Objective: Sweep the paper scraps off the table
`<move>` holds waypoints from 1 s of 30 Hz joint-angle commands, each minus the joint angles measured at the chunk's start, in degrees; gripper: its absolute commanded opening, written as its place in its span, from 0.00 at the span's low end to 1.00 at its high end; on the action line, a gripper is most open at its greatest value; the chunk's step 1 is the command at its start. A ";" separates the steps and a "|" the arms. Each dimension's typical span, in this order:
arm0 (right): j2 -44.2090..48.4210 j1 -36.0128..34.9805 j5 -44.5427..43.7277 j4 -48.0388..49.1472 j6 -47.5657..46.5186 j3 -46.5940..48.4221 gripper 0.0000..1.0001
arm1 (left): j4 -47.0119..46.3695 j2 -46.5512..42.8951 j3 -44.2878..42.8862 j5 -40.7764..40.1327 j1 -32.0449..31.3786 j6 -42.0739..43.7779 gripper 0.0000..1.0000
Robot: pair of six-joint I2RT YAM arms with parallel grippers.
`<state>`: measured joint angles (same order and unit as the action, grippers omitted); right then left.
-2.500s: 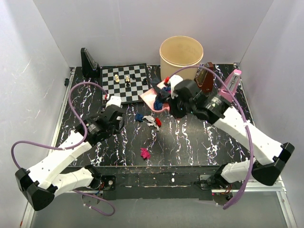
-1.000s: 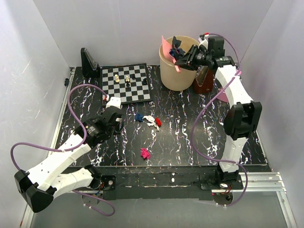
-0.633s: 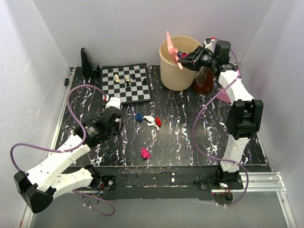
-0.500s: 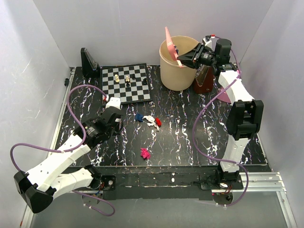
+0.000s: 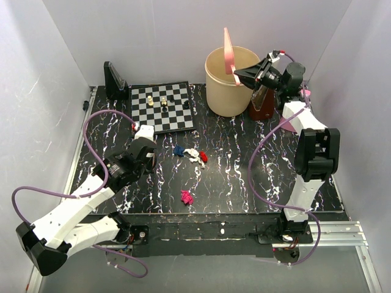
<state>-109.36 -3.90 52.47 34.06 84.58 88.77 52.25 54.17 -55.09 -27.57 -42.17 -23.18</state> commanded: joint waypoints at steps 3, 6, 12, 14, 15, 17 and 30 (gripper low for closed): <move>-4.63 0.83 -1.05 22.26 14.03 -5.27 0.01 | -1.10 -1.61 0.07 -0.11 -0.01 -0.29 0.00; -4.46 0.83 -0.96 21.93 13.69 -4.84 0.01 | -1.18 -1.88 0.16 -0.20 -0.01 -0.29 0.00; -0.34 0.83 1.93 12.36 5.10 1.04 0.01 | -1.27 -1.53 0.07 -0.20 0.16 -0.11 0.00; 2.12 0.65 3.60 7.71 -0.08 3.24 0.01 | -1.18 -1.61 0.16 -0.29 0.07 -0.11 0.00; 3.53 0.56 4.48 5.07 -2.98 3.86 0.01 | -1.27 -1.61 0.25 -0.29 0.16 -0.11 0.00; 6.86 0.21 5.45 -3.34 -10.88 5.00 0.01 | -1.36 -1.53 0.25 -0.46 0.07 0.06 0.00; 36.11 -13.75 -26.08 -61.84 -61.99 -13.05 0.01 | -3.12 5.41 -2.03 -2.21 0.07 6.30 0.00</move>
<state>-79.96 -14.02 41.25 -11.79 36.42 86.70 51.40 57.49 -54.87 -27.46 -42.17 -20.47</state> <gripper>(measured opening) 0.317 0.076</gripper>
